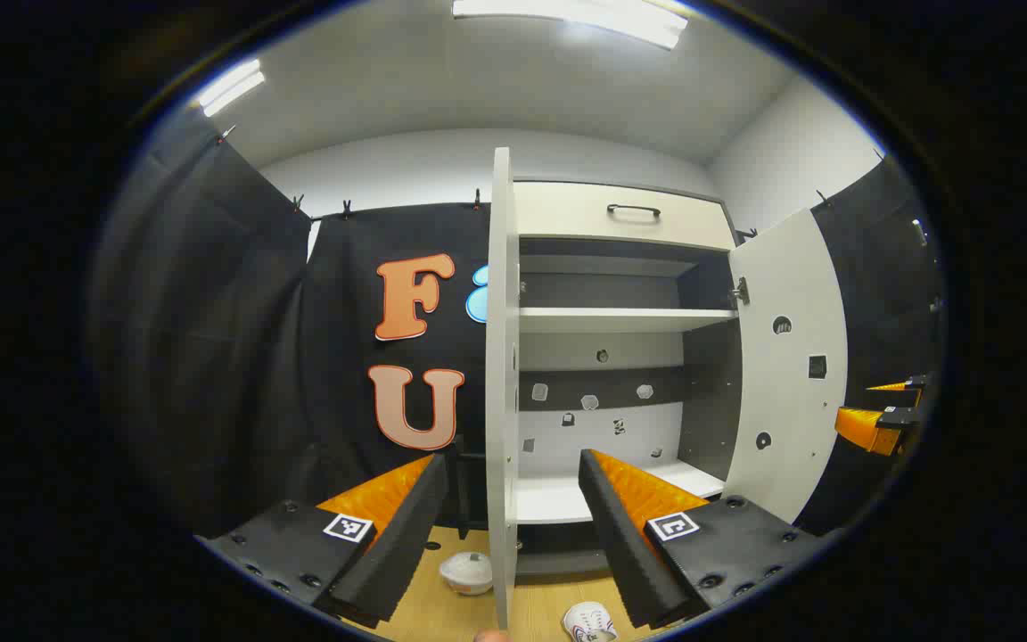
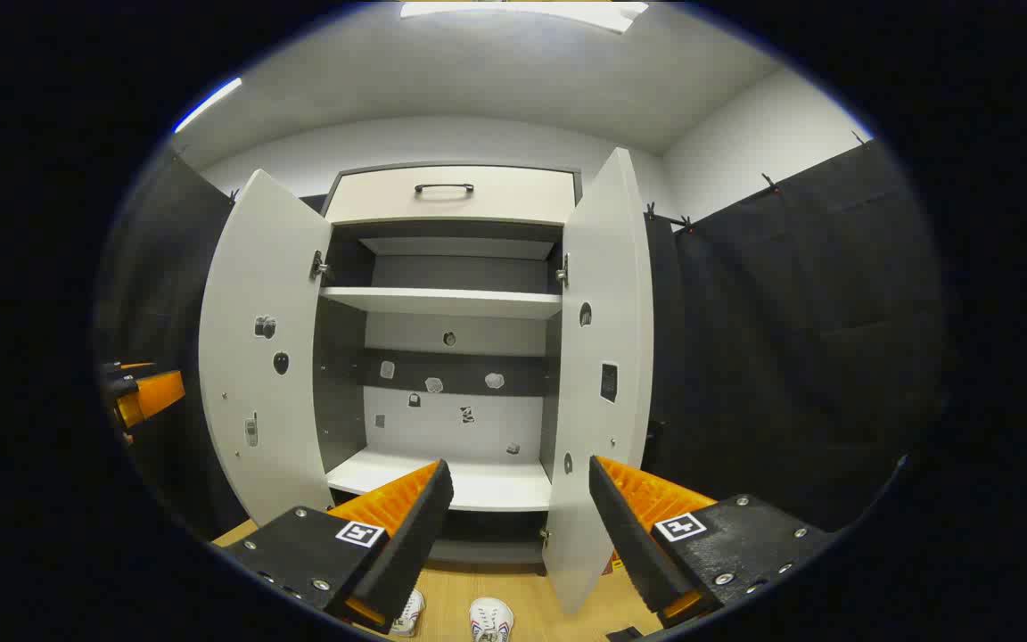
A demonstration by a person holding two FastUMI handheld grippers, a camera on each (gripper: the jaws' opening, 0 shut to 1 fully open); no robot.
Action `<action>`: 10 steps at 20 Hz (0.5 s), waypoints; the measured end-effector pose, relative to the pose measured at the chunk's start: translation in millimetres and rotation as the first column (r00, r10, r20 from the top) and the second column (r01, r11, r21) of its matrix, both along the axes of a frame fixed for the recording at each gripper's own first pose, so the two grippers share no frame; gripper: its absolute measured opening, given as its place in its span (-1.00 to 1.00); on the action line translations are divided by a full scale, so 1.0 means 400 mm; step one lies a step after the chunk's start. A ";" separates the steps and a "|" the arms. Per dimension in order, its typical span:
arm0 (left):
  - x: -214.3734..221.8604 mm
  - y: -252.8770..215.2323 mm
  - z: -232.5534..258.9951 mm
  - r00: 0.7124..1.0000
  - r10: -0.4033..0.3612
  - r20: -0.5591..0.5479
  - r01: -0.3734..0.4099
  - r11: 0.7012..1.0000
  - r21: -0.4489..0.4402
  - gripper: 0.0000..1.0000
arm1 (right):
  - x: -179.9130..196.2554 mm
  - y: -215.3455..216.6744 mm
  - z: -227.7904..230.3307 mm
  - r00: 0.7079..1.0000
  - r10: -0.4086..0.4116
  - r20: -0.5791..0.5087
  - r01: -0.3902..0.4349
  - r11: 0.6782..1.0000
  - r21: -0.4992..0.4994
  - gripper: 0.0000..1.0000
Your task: Grab one shoe with the right hand and put it into the shoe cabinet, grab the other shoe with the left hand and put it into the shoe cabinet; then close the right door with the right hand and the left door with the left hand.
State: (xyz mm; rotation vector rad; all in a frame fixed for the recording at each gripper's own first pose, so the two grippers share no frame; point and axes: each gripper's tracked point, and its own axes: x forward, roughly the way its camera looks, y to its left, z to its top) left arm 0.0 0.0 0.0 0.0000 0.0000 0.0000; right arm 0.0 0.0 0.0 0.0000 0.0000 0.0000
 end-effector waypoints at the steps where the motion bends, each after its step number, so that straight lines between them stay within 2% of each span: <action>1: 0.000 -0.001 0.000 1.000 -0.001 0.000 0.001 1.000 -0.003 0.92 | 0.002 0.004 -0.004 1.000 0.008 -0.002 -0.008 1.000 0.001 0.99; 2: 0.001 0.000 0.000 1.000 0.002 0.000 -0.002 1.000 -0.008 0.92 | 0.005 0.011 -0.009 1.000 0.016 -0.006 -0.016 1.000 0.002 0.99; 3: 0.001 -0.001 -0.002 1.000 0.002 -0.001 -0.002 1.000 -0.010 0.92 | 0.007 0.017 -0.014 1.000 0.024 -0.011 -0.024 1.000 0.004 0.89; 4: 0.001 0.002 -0.002 1.000 0.007 -0.003 -0.007 1.000 -0.007 0.92 | 0.010 0.022 -0.016 0.999 0.031 -0.012 -0.031 0.999 0.007 0.89; 5: 0.002 0.005 -0.004 1.000 0.015 -0.004 -0.015 1.000 -0.001 0.92 | 0.012 0.028 -0.015 0.999 0.036 -0.008 -0.036 0.999 0.011 0.99; 6: 0.004 0.007 -0.006 1.000 0.022 -0.003 -0.022 1.000 0.003 0.99 | 0.011 0.031 -0.012 0.999 0.038 0.005 -0.038 0.999 0.013 0.89; 7: 0.006 0.009 -0.008 1.000 0.029 -0.004 -0.029 1.000 0.004 0.99 | 0.014 0.032 -0.007 0.999 0.036 0.016 -0.036 0.999 0.013 0.89; 8: 0.007 0.012 -0.007 0.999 0.033 -0.003 -0.033 0.999 0.002 0.87 | 0.019 0.030 -0.005 0.999 0.029 0.024 -0.029 0.999 0.014 0.89; 10: 0.009 0.023 -0.004 0.999 0.044 0.003 -0.044 0.999 -0.010 0.93 | 0.016 0.032 -0.003 0.999 0.023 0.031 -0.024 1.000 0.018 0.89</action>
